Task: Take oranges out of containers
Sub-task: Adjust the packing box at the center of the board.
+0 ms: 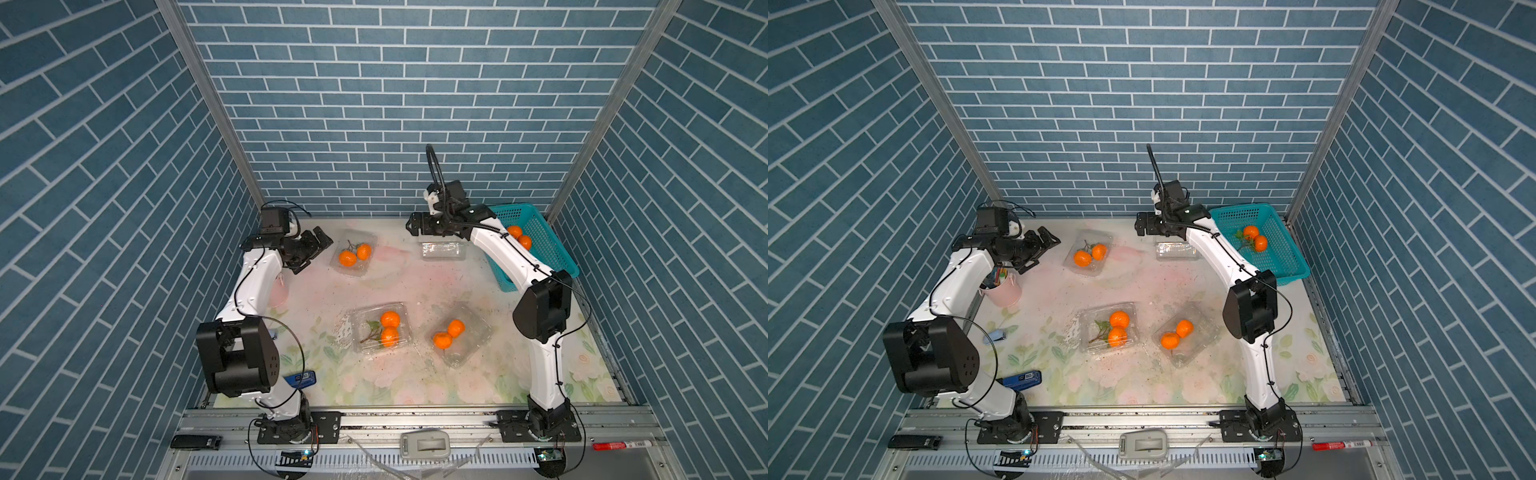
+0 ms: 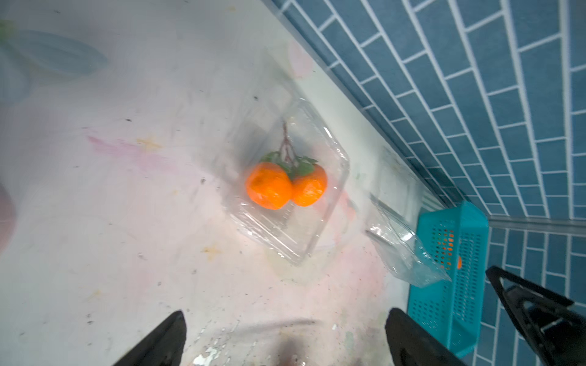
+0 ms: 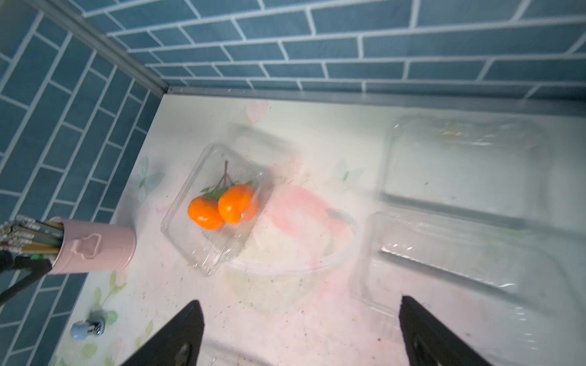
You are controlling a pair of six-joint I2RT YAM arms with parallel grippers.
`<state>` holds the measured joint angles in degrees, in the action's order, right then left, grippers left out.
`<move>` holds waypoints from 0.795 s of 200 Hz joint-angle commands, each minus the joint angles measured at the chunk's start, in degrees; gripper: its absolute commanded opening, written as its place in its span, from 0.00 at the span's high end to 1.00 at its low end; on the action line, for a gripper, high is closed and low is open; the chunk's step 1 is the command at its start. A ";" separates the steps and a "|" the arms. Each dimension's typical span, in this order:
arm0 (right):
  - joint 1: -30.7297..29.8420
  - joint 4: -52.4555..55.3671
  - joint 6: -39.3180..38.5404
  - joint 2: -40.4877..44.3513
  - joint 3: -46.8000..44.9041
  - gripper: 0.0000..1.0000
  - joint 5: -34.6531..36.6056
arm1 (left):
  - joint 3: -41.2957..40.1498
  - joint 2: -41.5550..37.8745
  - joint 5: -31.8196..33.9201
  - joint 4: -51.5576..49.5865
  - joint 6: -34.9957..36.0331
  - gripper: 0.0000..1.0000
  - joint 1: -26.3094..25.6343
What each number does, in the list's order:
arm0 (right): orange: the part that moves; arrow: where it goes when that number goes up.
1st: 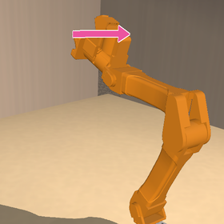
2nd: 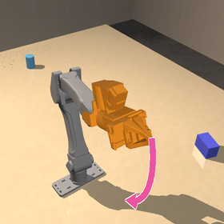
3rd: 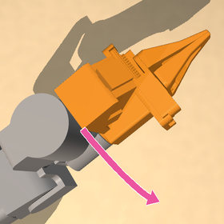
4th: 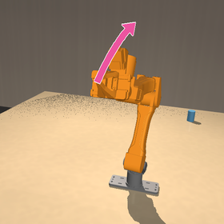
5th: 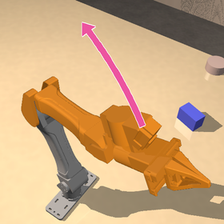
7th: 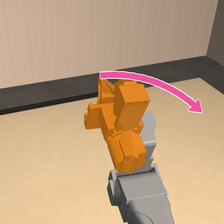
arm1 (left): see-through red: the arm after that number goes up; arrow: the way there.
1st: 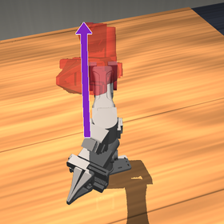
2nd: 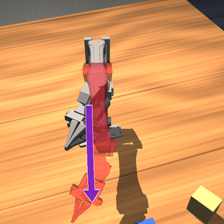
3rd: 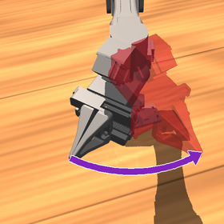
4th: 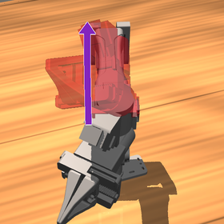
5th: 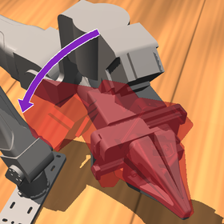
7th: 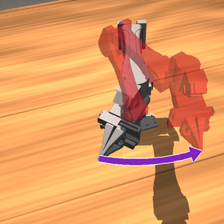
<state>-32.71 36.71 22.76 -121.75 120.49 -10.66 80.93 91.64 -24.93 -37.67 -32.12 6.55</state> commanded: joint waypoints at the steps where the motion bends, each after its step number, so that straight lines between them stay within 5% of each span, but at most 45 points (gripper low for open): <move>1: -1.56 -5.00 3.72 -2.09 -1.75 0.04 -2.87 | 1.99 1.39 4.52 -3.66 2.80 0.01 1.09; 98: -7.55 -4.13 9.78 -20.85 14.65 0.03 -5.00 | 14.27 19.65 2.45 -0.78 3.29 0.01 2.86; 159: -7.98 -6.21 11.88 -25.43 17.07 0.02 -7.95 | 21.88 31.21 -2.46 4.88 0.21 0.01 -3.28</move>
<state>-40.47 31.81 32.45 -146.26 136.90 -16.69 99.29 119.22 -24.88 -34.59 -30.79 6.79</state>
